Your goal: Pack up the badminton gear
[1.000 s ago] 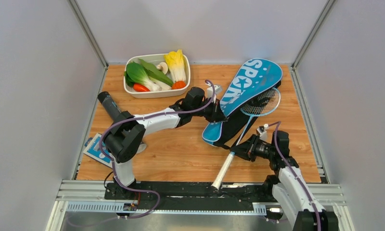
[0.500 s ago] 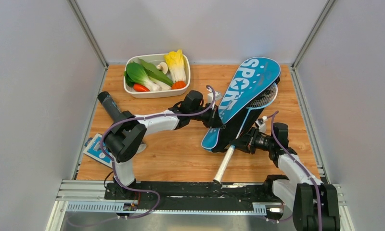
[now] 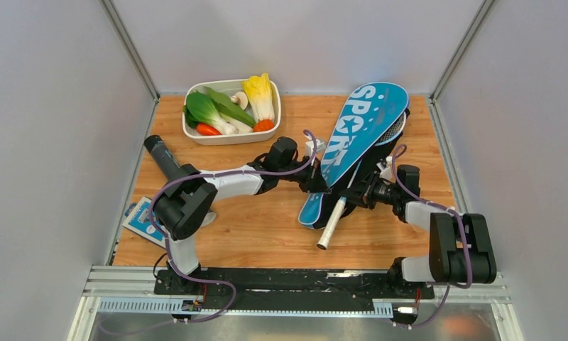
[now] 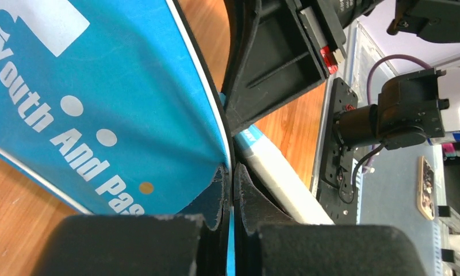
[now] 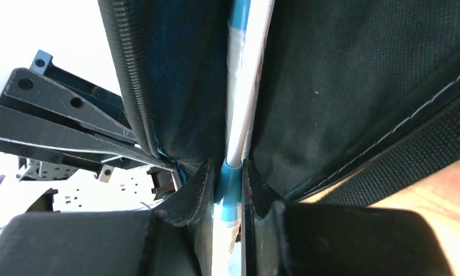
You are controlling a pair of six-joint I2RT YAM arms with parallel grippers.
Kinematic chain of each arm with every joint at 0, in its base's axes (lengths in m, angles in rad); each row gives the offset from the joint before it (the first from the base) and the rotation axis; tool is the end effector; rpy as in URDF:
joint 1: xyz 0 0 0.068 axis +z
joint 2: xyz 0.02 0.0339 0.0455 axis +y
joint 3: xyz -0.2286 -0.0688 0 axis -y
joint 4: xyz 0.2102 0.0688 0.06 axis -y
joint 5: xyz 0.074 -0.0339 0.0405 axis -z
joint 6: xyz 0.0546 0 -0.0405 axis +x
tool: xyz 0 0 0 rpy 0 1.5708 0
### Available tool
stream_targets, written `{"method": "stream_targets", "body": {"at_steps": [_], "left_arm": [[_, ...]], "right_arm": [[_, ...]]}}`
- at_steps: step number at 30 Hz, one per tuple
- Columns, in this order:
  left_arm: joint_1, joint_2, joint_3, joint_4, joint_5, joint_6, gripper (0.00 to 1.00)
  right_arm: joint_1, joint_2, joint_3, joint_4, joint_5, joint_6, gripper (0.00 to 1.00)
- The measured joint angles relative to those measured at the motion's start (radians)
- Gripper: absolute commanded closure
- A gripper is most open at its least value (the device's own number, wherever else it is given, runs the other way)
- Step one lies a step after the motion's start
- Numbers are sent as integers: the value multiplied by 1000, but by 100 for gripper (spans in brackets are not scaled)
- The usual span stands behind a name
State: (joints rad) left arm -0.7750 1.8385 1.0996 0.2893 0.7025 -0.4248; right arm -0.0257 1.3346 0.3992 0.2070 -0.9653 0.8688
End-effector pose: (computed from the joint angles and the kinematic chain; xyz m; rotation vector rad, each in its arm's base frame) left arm 0.2471 -0.2914 0.1865 0.8688 2.0479 -1.4241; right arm 0.2190 0.0393 0.1322 0.5108 2.3205 1.5300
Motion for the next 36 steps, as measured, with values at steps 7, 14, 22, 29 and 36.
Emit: {"method": "stream_targets", "body": {"at_steps": [7,14,22,29,36], "left_arm": [[-2,-2,-27,22,-12,5,100],[-2,-11,-58,41,-30,12,100],[-9,-13,-60,26,-10,12,100],[-9,-15,-73,52,-16,12,100],[-10,-29,-124,92,-30,21,100]], "right_arm": [[5,151,-5,209,6,79,100],[19,179,-23,311,-10,139,100],[27,156,-55,332,-25,146,100],[26,240,-34,369,-21,158,100],[21,321,-34,520,11,264,100]]}}
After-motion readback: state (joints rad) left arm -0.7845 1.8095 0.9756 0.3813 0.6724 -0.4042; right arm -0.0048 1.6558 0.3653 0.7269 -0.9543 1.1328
